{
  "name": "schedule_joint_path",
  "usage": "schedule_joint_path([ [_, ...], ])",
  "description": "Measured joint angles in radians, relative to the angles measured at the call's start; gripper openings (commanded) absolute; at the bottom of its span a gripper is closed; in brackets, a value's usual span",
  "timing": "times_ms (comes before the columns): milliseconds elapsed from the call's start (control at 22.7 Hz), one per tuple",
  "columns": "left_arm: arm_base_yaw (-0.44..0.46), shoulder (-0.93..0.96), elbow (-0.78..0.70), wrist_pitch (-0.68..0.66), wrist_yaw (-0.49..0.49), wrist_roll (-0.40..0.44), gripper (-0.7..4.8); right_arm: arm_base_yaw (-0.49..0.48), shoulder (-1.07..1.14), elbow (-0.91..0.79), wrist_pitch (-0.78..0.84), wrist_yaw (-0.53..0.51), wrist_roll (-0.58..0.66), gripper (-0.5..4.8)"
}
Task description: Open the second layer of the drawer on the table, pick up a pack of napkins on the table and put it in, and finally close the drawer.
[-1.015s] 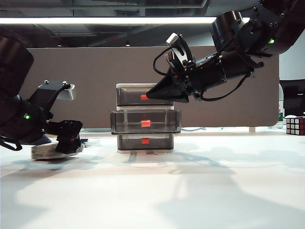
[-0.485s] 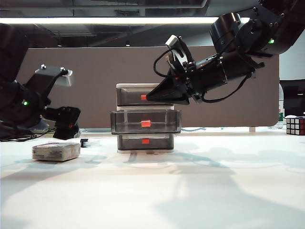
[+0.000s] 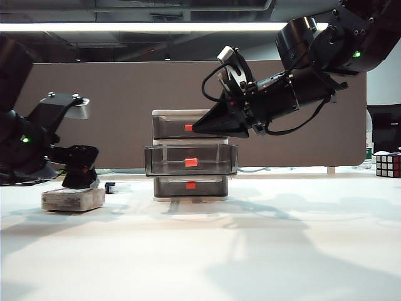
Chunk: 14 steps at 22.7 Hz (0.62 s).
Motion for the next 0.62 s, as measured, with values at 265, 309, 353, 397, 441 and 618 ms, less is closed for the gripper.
schedule_joint_path([
  [265, 0.022, 0.043, 0.001, 0.015, 0.103, -0.035, 4.79, 0.000, 0.000, 0.000, -0.007, 0.000, 0.000, -0.04],
  [309, 0.022, 0.057, 0.001, 0.013, 0.142, -0.034, 4.79, 0.000, 0.000, 0.000, -0.007, 0.000, 0.000, -0.05],
  [353, 0.022, 0.067, 0.001, 0.006, 0.158, -0.034, 4.79, 0.000, 0.000, 0.000, -0.007, 0.000, 0.000, -0.05],
  [397, 0.022, 0.071, 0.000, 0.000, 0.167, -0.034, 4.79, 0.000, 0.000, 0.000, -0.007, 0.000, 0.000, -0.05],
  [441, 0.022, 0.072, -0.001, -0.006, 0.169, -0.034, 4.79, 0.000, 0.000, 0.000, -0.007, 0.000, 0.000, -0.05],
  [618, 0.022, 0.070, 0.000, 0.011, 0.171, -0.032, 4.79, 0.000, 0.000, 0.000, -0.007, 0.000, 0.000, -0.05],
])
